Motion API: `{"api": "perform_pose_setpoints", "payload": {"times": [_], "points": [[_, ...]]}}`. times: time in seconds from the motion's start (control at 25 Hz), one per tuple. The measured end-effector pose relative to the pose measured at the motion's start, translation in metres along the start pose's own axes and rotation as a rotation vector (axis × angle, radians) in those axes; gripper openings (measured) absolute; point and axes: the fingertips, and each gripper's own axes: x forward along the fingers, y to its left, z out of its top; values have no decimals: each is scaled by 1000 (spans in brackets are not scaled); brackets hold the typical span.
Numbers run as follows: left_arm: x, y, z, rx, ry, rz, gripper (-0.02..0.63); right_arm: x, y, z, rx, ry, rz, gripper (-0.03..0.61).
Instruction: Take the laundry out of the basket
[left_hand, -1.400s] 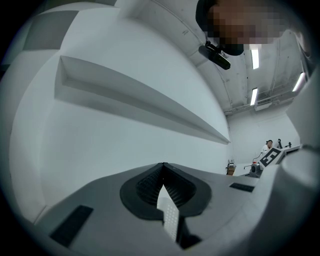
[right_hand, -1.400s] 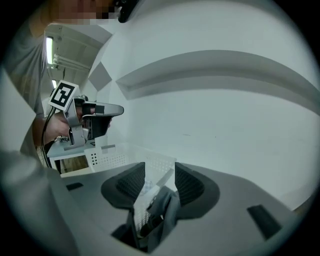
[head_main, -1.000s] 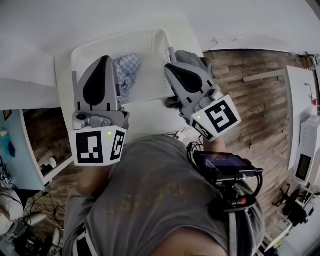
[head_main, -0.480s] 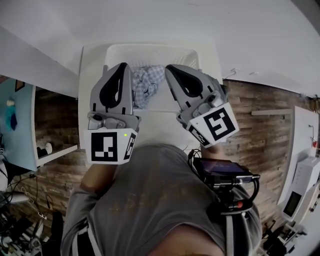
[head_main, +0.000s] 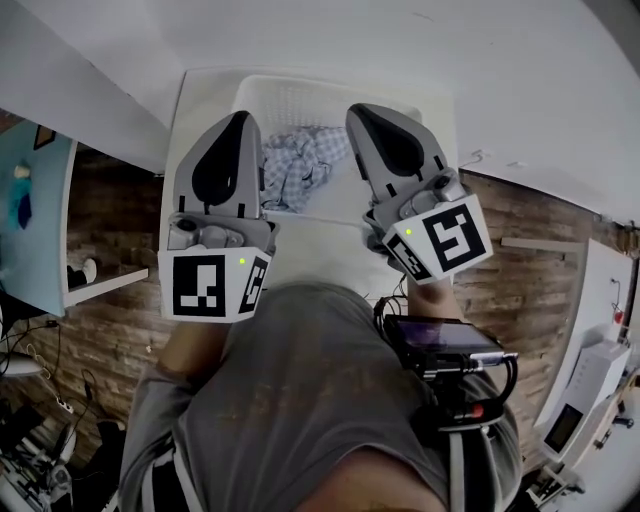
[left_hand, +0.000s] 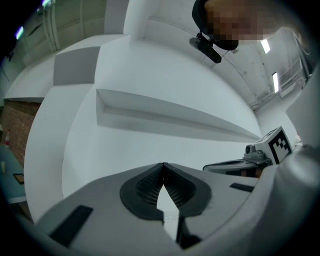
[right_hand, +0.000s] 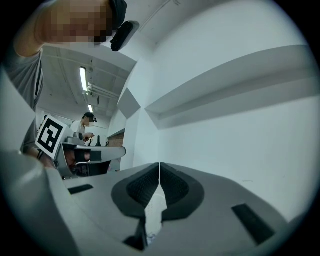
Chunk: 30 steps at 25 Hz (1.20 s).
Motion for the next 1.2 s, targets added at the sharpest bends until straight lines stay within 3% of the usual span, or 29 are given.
{"api": "perform_pose_setpoints", "payload": {"times": [0.24,0.36,0.64,0.88,1.2], "points": [[0,23,-8,-18,19,45,8,30,11,-12,-15,42,77,12],[0,38,-13,-28,27,74,8,49,16,-25,-29,87,123,77],[-1,72,-30,-59,68,124,8,85,46,-69,-31,203,256,136],[-6,103,-43,-129,76,133,8,106,73,-121,-30,329,358,170],[3,139,-64,-222,98,153,8,111,101,-212,-48,574,535,268]]}}
